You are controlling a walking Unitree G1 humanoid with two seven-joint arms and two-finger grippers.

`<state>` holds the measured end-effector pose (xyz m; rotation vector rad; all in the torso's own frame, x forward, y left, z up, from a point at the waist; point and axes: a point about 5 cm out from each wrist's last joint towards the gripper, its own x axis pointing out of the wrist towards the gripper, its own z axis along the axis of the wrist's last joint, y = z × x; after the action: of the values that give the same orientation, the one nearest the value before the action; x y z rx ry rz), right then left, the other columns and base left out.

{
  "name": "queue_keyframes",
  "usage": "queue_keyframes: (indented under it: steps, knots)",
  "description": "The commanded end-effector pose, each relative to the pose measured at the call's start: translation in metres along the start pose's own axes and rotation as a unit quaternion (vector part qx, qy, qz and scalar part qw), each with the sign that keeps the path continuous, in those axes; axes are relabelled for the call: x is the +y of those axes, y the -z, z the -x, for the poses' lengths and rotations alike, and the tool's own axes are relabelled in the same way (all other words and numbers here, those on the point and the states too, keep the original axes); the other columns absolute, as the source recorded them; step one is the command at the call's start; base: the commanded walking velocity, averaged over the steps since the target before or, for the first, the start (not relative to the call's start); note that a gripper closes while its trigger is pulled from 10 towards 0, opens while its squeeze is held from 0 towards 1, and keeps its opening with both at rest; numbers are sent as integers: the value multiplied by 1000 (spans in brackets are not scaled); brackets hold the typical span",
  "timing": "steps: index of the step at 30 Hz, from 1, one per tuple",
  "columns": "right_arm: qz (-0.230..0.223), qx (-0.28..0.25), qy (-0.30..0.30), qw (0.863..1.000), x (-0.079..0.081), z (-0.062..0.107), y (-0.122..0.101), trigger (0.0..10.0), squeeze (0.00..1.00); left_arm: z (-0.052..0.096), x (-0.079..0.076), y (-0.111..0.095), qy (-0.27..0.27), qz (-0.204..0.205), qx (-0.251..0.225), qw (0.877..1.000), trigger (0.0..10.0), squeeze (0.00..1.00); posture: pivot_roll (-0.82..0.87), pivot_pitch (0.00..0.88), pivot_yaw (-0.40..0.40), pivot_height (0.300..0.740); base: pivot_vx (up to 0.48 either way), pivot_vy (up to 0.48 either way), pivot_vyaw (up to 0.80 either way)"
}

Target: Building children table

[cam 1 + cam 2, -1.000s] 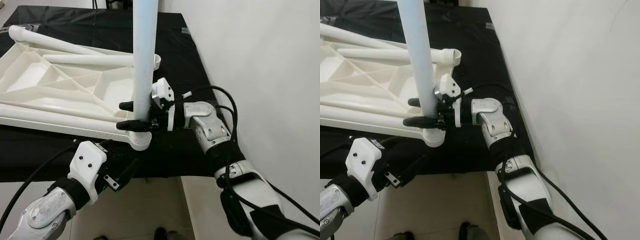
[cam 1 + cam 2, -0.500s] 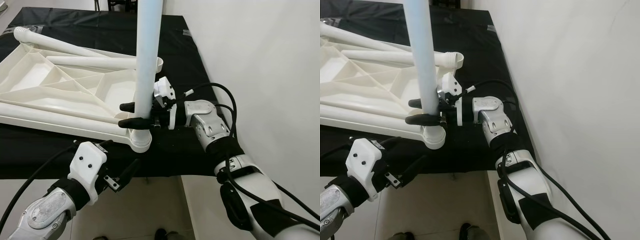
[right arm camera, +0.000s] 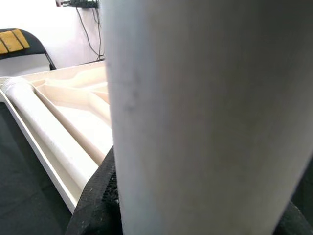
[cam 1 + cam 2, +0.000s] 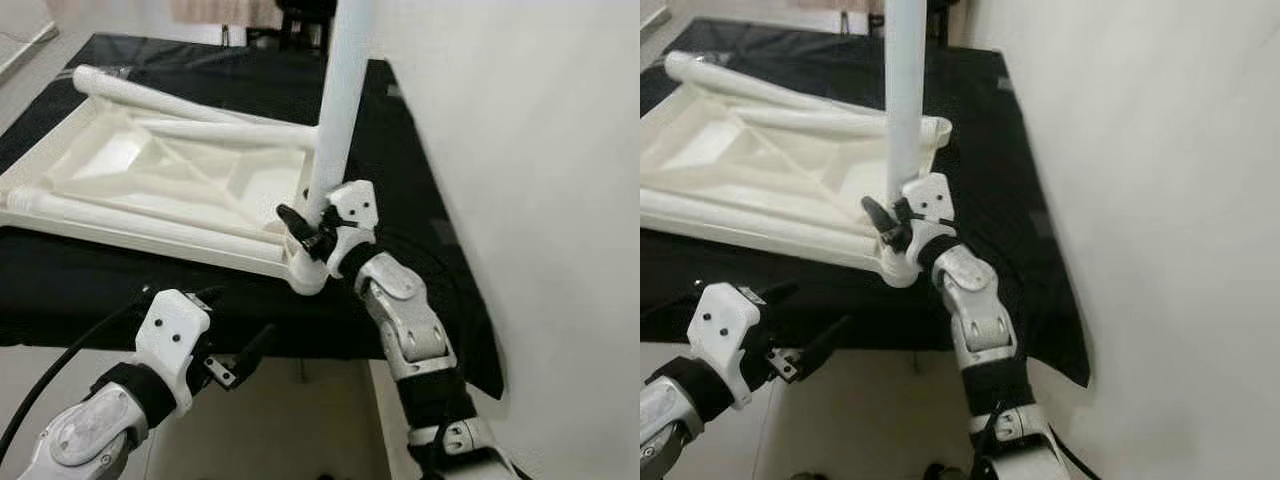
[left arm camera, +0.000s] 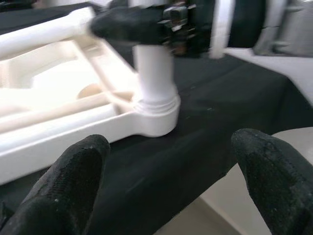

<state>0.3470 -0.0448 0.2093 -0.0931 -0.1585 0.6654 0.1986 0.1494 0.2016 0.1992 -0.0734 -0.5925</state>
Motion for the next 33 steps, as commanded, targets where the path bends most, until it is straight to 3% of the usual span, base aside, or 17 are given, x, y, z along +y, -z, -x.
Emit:
queue_keyframes:
  steps: [1, 2, 3, 6, 7, 8, 9, 11, 12, 13, 14, 16, 17, 19, 21, 26, 33]
  knots:
    - [4, 87, -18, 996, 7, 4, 36, 0, 0, -1, -3, 4, 8, 3, 9, 1000, 10000, 0, 166, 203, -144, 740, 0, 0, 0]
    - [4, 87, -18, 996, 7, 4, 36, 0, 0, -1, -3, 4, 8, 3, 9, 1000, 10000, 0, 166, 203, -144, 740, 0, 0, 0]
    - [14, 85, -12, 996, 3, 1, 33, 10000, 0, 0, -3, 4, 7, 3, 9, 1000, 10000, 0, 167, 200, -145, 740, 0, 0, 0]
    - [20, 79, -25, 996, 3, -3, 30, 10000, 0, 1, -2, 5, 4, 1, 10, 1000, 10000, 0, 172, 193, -143, 740, 0, 0, 0]
    - [19, 61, -47, 997, 3, -5, 23, 10000, 365, 1, -1, 5, 2, 0, 10, 1000, 10000, 0, 172, 193, -143, 740, 0, 0, 0]
    - [19, 61, -47, 997, 3, -5, 23, 10000, 365, 1, -1, 5, 2, 0, 10, 1000, 10000, 0, 172, 193, -143, 740, 0, 0, 0]
    - [13, 43, -70, 997, 7, -7, 12, 10000, 1000, 1, 0, 5, 1, -1, 10, 1000, 10000, 0, 173, 190, -138, 740, 0, 0, 0]
    - [10, 17, -103, 995, 9, -9, 0, 10000, 1000, 1, 0, 5, 2, -1, 9, 1000, 10000, 0, 173, 190, -138, 740, 0, 0, 0]
    - [13, -22, -178, 984, 13, -11, -19, 10000, 847, 0, -1, 4, 3, 0, 9, 1000, 10000, 0, 172, 195, -137, 740, 0, 0, 0]
    - [16, -34, -218, 975, 14, -11, -25, 10000, 0, 0, -1, 5, 3, 0, 9, 1000, 10000, 0, 172, 196, -137, 740, 0, 0, 0]
    - [16, -34, -218, 975, 14, -11, -25, 10000, 0, 0, -1, 5, 3, 0, 9, 1000, 10000, 0, 172, 196, -137, 740, 0, 0, 0]
    - [32, -40, -284, 957, 14, -10, -30, 10000, 0, 0, -1, 5, 2, 0, 10, 1000, 10000, 0, 172, 200, -140, 740, 0, 0, 0]
    - [32, -40, -284, 957, 14, -10, -30, 10000, 0, 0, -1, 5, 2, 0, 10, 1000, 10000, 0, 172, 200, -140, 740, 0, 0, 0]
    - [49, -33, -325, 944, 12, -10, -30, 10000, 0, 0, -1, 5, 2, 0, 10, 1000, 10000, 0, 177, 205, -143, 740, 0, 0, 0]
    - [49, -33, -325, 944, 12, -10, -30, 10000, 0, 0, -1, 5, 2, 0, 10, 1000, 10000, 0, 177, 205, -143, 740, 0, 0, 0]
    - [74, -3, -422, 904, 6, -10, -31, 10000, 0, 2, -1, 5, -1, 1, 12, 1000, 10000, 0, 178, 213, -144, 740, 0, 0, 0]
    - [69, 8, -461, 884, -2, -10, -37, 10000, 0, 2, -1, 5, 0, 2, 12, 1000, 10000, 0, 179, 215, -147, 740, 0, 0, 0]
